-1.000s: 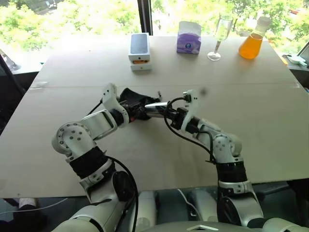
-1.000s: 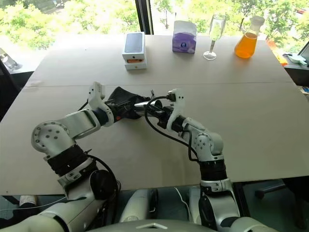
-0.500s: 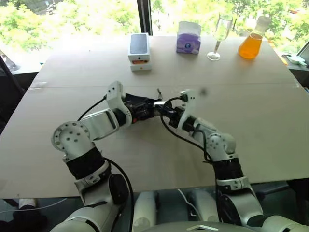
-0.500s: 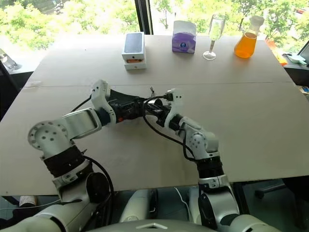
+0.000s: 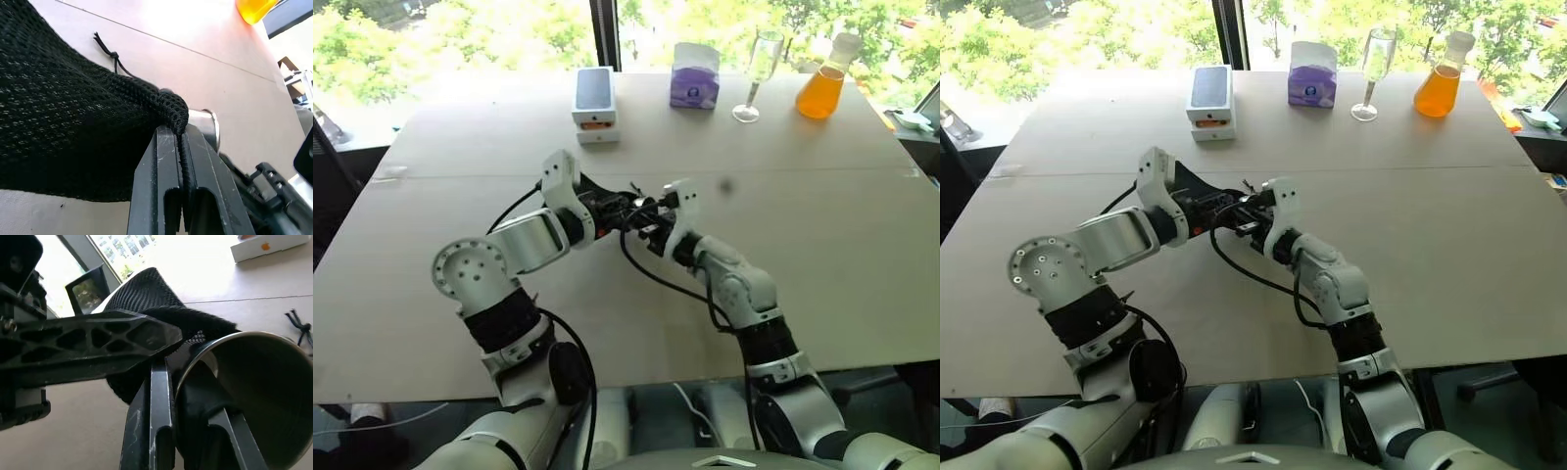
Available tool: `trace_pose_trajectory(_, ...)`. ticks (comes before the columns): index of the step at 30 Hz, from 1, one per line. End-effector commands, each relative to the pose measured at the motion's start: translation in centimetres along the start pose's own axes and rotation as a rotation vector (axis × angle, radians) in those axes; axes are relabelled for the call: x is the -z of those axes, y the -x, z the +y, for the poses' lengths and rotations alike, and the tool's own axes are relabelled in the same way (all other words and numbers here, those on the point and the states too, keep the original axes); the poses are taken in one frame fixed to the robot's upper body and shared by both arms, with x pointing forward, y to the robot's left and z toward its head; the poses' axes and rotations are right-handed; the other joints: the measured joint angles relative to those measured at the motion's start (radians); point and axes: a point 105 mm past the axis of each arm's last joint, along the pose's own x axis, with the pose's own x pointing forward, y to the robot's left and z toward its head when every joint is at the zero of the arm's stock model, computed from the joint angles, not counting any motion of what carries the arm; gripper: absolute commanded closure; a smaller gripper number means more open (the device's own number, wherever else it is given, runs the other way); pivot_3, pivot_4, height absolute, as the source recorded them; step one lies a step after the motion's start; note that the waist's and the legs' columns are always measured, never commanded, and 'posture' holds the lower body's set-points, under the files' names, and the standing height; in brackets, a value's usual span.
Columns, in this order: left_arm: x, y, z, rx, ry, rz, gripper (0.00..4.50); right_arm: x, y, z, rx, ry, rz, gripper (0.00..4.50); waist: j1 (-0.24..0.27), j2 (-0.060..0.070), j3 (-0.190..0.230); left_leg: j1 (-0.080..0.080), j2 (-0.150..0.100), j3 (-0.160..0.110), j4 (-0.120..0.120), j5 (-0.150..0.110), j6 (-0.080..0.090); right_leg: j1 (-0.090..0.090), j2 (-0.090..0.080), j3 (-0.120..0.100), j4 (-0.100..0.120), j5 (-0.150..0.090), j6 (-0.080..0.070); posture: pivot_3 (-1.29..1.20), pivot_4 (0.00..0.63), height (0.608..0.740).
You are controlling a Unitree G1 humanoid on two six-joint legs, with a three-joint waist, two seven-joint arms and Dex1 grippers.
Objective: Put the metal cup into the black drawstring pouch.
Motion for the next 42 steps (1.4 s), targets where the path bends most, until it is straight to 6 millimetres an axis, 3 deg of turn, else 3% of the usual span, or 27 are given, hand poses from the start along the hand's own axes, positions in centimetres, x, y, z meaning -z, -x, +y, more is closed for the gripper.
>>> trace_pose_trajectory(1, -0.5, -0.4, -1.5, 0.046, -0.018, -0.004, 4.50, -0.3, -0.4, 1.8, -0.086, 0.073, -0.007, 4.41, 0.001, 0.000, 0.000, 0.000, 0.000, 0.000, 0.000, 0.000, 0.000, 0.000, 0.000, 0.000, 0.000, 0.000, 0.000, 0.00, 0.150, 0.740)
trace_pose_trajectory(7, 0.2, -0.7, -0.3, -0.065, -0.117, 0.057, 4.50, 0.9, 0.0, 1.5, -0.086, 0.085, 0.036, 4.41, 0.001, 0.000, 0.000, 0.000, 0.000, -0.001, 0.000, 0.000, 0.000, 0.001, -0.001, -0.001, -0.001, 0.000, 0.000, 0.00, 0.150, 0.740)
trace_pose_trajectory(14, 0.6, -0.9, -0.4, -0.093, -0.182, 0.069, 4.50, 0.2, -0.4, 2.0, -0.110, -0.027, -0.023, 4.41, 0.000, 0.000, 0.000, 0.000, 0.000, -0.001, -0.001, 0.000, -0.001, 0.001, -0.001, -0.001, -0.001, 0.000, 0.000, 0.00, 0.150, 0.740)
trace_pose_trajectory(25, -0.1, -1.3, -1.5, -0.066, -0.172, 0.047, 4.50, 2.8, -0.8, 3.8, -0.218, 0.238, 0.054, 4.41, -0.001, 0.000, 0.000, 0.000, -0.001, -0.001, -0.001, 0.000, -0.001, 0.001, -0.001, -0.001, -0.001, 0.000, 0.000, 0.00, 0.150, 0.740)
trace_pose_trajectory(31, -0.7, -2.2, -2.1, -0.060, -0.181, 0.032, 4.50, 2.7, -0.8, 3.7, -0.252, 0.310, 0.050, 4.41, 0.000, 0.000, 0.000, 0.000, -0.001, -0.002, -0.001, 0.000, -0.001, 0.001, -0.001, -0.002, -0.001, 0.000, 0.000, 0.00, 0.150, 0.740)
trace_pose_trajectory(37, 0.3, -1.4, -2.2, -0.043, -0.170, 0.023, 4.50, 0.3, -1.4, 1.5, -0.110, 0.144, -0.046, 4.41, 0.000, 0.000, 0.000, 0.000, 0.000, -0.002, -0.001, 0.000, -0.001, 0.001, -0.002, -0.002, -0.001, 0.000, 0.000, 0.00, 0.150, 0.740)
trace_pose_trajectory(42, 1.3, -1.2, -2.6, -0.009, -0.106, -0.004, 4.50, 0.2, -1.4, 1.1, -0.086, 0.088, -0.064, 4.41, 0.003, 0.000, 0.000, 0.000, 0.000, -0.003, -0.002, 0.000, -0.001, 0.002, -0.004, -0.003, -0.002, 0.000, 0.000, 0.00, 0.150, 0.740)
